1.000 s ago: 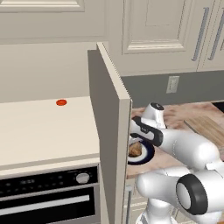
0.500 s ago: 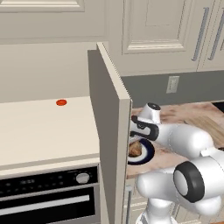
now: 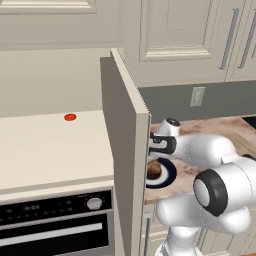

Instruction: Pick the chicken drumstick from the plate and place it on the cutting board. Then pick the condiment bottle from the cabinet and place it next to the cutting board.

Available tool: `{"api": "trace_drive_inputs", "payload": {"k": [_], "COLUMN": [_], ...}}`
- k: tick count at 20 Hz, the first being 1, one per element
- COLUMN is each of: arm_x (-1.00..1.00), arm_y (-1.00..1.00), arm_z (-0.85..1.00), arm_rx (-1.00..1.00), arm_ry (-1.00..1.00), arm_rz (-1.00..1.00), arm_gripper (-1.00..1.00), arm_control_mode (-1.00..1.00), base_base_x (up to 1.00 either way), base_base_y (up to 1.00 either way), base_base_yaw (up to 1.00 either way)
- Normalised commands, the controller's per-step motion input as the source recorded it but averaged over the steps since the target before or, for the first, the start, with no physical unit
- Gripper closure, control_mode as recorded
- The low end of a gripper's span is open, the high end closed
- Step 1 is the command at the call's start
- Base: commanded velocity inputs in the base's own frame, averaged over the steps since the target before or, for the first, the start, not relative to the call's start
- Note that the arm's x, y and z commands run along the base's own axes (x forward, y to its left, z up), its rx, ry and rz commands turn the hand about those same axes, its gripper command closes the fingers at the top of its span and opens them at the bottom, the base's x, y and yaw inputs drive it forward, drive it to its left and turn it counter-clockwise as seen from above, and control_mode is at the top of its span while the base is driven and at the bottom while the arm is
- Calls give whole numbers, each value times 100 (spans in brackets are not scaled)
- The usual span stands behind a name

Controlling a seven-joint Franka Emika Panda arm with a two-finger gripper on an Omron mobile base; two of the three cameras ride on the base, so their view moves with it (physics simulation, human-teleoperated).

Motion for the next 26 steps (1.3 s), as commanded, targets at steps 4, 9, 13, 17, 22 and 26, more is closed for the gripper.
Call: {"api": "trace_drive_inputs", "payload": {"k": [4,9,13,17,22,26], "arm_x": [16,13,9,3,0,0], "arm_y": [3,2,4,3,3,3], "arm_z": [-14,-11,-15,-19,-20,-21], "arm_rx": [0,0,-1,-2,-2,-2], "arm_ry": [-1,-1,0,-1,-2,-4], "arm_rz": [3,3,3,1,0,0], "arm_gripper": [-100,-100,-100,-100,-100,-100], "arm_control_mode": [-100,-100,-100,-100,-100,-100], "base_base_x": [0,0,0,0,0,0], "base_base_y": [0,0,0,0,0,0], "base_base_yaw": [0,0,0,0,0,0]}}
